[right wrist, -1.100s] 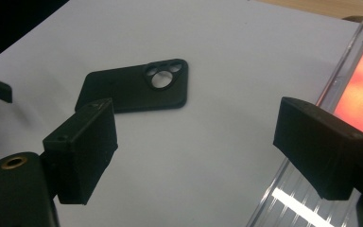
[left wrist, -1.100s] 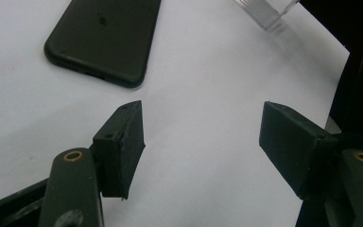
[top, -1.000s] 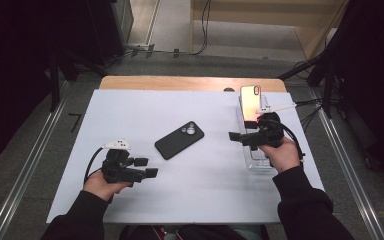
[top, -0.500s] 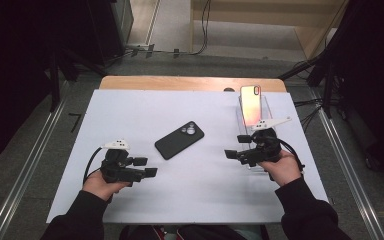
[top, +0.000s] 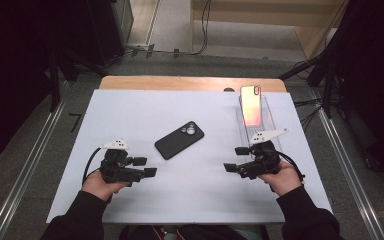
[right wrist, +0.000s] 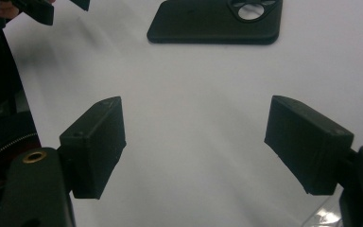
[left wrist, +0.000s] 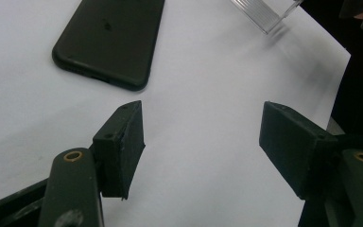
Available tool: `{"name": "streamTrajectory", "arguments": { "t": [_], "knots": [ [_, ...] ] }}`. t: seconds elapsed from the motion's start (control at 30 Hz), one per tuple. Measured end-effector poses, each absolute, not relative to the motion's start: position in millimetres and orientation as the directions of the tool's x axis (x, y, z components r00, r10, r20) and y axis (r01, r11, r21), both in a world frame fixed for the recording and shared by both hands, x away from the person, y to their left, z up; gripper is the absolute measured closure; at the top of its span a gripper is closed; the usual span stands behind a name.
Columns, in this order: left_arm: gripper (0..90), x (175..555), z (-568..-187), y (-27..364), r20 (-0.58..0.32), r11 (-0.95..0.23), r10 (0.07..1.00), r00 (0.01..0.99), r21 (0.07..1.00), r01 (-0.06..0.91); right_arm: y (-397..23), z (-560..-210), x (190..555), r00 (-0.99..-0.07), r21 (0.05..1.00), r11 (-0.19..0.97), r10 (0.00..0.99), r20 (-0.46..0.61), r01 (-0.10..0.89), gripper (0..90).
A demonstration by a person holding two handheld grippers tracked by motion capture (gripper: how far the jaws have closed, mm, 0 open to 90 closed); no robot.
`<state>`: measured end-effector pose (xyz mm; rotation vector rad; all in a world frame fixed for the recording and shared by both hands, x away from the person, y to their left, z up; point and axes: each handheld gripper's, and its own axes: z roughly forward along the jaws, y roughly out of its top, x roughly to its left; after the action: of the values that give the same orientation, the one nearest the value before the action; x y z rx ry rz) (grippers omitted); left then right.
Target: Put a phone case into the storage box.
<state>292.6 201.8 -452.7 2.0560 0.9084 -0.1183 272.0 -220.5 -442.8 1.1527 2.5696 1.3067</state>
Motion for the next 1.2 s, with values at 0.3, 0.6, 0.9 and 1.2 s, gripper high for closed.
{"name": "streamTrajectory", "arguments": {
  "t": [0.3, 0.6, 0.9, 1.2],
  "knots": [
    [28.7, 293, -449, 198, -0.358, -0.383, 0.54, 0.761, 0.701, 0.602, -223, -450, 261, -0.743, 0.708, 0.389, 0.605, 0.287, 0.59, 19.1],
    [7.2, 307, -446, 193, -0.352, -0.392, 0.54, 0.764, 0.699, 0.599, -224, -459, 251, -0.762, 0.693, 0.426, 0.583, 0.282, 0.582, 19.1],
    [6.3, 324, -440, 185, -0.354, -0.411, 0.527, 0.772, 0.689, 0.597, -223, -465, 247, -0.767, 0.685, 0.438, 0.576, 0.284, 0.583, 19.0],
    [11.1, 344, -436, 172, -0.321, -0.441, 0.523, 0.789, 0.69, 0.573, -224, -469, 248, -0.758, 0.669, 0.439, 0.579, 0.299, 0.599, 19.0]
  ]
}}
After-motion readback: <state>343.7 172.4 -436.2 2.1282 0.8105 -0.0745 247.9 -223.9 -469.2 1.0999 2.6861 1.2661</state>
